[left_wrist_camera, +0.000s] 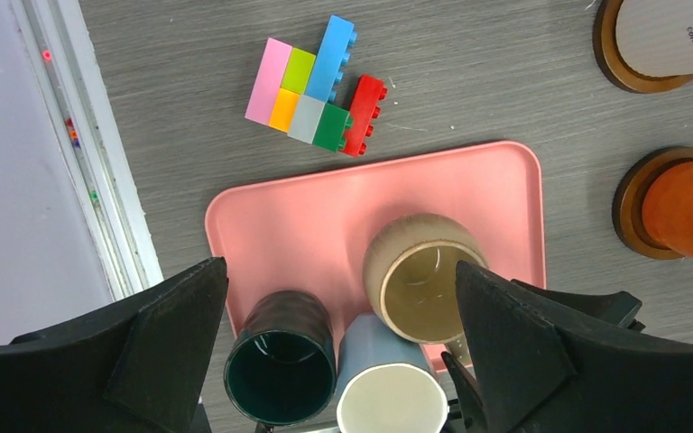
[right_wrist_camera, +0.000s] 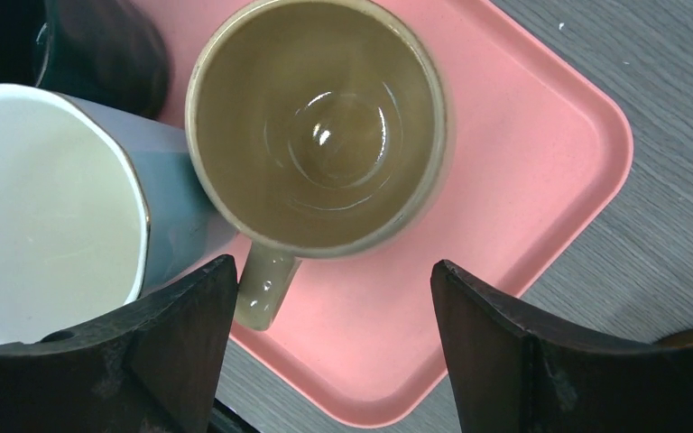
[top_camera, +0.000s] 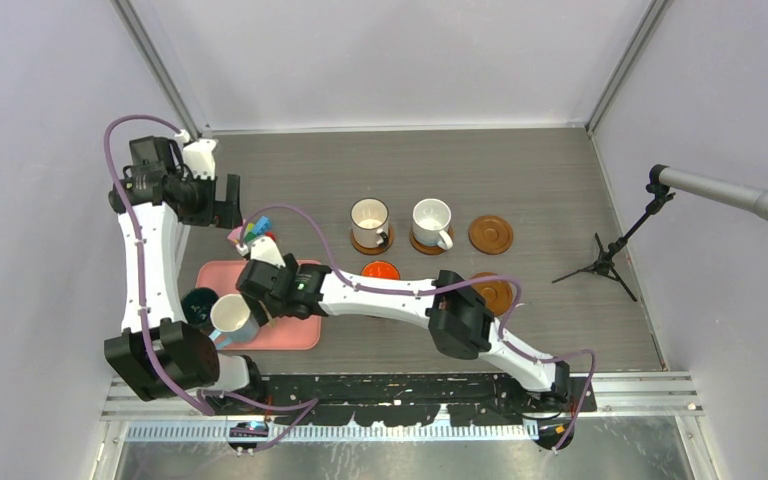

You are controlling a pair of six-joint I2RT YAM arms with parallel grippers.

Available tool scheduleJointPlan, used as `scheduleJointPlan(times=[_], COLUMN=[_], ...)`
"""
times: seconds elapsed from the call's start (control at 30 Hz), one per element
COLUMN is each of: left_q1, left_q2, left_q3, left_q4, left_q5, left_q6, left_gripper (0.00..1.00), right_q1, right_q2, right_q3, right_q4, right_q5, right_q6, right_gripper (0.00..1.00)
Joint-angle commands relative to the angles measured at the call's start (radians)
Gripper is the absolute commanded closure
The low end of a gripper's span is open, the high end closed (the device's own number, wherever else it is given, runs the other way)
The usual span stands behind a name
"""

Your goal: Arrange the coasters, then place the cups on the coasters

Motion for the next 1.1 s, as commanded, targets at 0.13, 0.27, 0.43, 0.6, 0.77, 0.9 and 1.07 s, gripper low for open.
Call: scheduleJointPlan(times=[0.13, 0.27, 0.43, 0.6, 0.77, 0.9, 1.07], left_q1=[0.010, 0.011, 0.010, 0.011, 0.010, 0.013, 0.012], left_q2=[-0.028, -0.022, -0.014, -0.013, -0.015, -0.015, -0.007], left_q3=[-0.024, -0.022, -0.024, -0.019, -0.019, -0.025, -0.032], left_q4=[0.051, 0.057, 0.062, 0.062, 0.060, 0.067, 0.071], left_q5=[-0.004, 0.006, 0.011, 0.012, 0.007, 0.007, 0.015], left_q6=[0.017, 0.011, 0.009, 0.011, 0.021, 0.021, 0.021], left_gripper=[0.00, 0.00, 0.00, 0.00, 0.00, 0.00, 0.00], right_q1=[-0.027, -0.046, -0.060, -0.061, -0.085, -0.104, -0.117], right_q2=[-0.043, -0.081, -0.088, -0.073, -0.056, -0.046, -0.032], right_q3=[-0.048, -0.112, -0.132, -0.122, -0.115, -0.110, -0.094], right_q4=[0.008, 0.035, 0.061, 0.093, 0.096, 0.095, 0.103], right_q5=[0.041, 0.030, -0.064, -0.145, -0.220, -0.284, -0.313], right_q6=[0.008, -0.039, -0.090, -0.175, -0.260, -0.313, -0.364], right_gripper=[0.21, 0.27, 0.37, 0.43, 0.46, 0.48, 0.48])
